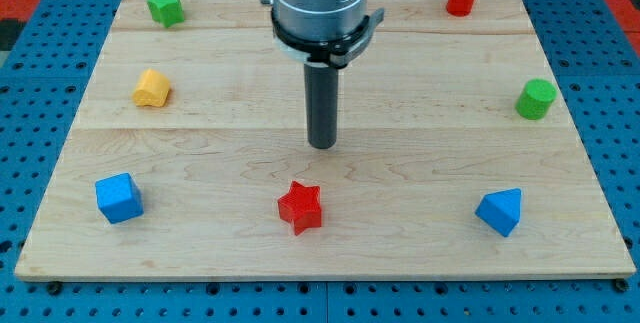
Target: Move the yellow heart slightly right
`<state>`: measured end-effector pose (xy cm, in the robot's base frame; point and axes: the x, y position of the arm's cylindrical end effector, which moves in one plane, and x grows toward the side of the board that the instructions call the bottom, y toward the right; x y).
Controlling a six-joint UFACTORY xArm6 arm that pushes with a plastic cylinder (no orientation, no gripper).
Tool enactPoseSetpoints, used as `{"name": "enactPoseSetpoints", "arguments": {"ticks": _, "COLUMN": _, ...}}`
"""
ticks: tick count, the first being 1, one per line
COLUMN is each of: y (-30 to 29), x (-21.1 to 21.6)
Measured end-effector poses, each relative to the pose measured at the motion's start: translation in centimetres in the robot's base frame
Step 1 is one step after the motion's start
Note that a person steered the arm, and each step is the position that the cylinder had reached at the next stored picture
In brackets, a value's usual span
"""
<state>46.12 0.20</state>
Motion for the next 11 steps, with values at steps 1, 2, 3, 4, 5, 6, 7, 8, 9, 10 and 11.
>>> {"name": "enactPoseSetpoints", "arguments": {"ticks": 1, "y": -6.7, "x": -0.1}}
{"name": "enactPoseSetpoints", "arguments": {"ticks": 2, "y": -20.0, "x": 2.4}}
{"name": "enactPoseSetpoints", "arguments": {"ticks": 3, "y": -29.5, "x": 0.0}}
{"name": "enactPoseSetpoints", "arguments": {"ticks": 4, "y": -26.2, "x": -4.3}}
{"name": "enactPoseSetpoints", "arguments": {"ticks": 5, "y": -18.8, "x": -6.6}}
{"name": "enactPoseSetpoints", "arguments": {"ticks": 6, "y": -15.6, "x": -9.8}}
{"name": "enactPoseSetpoints", "arguments": {"ticks": 7, "y": -16.1, "x": -9.7}}
{"name": "enactPoseSetpoints", "arguments": {"ticks": 8, "y": -21.8, "x": -7.7}}
{"name": "enactPoseSetpoints", "arguments": {"ticks": 9, "y": -22.0, "x": -11.5}}
{"name": "enactPoseSetpoints", "arguments": {"ticks": 10, "y": -19.9, "x": -13.4}}
{"name": "enactPoseSetpoints", "arguments": {"ticks": 11, "y": -15.4, "x": -13.5}}
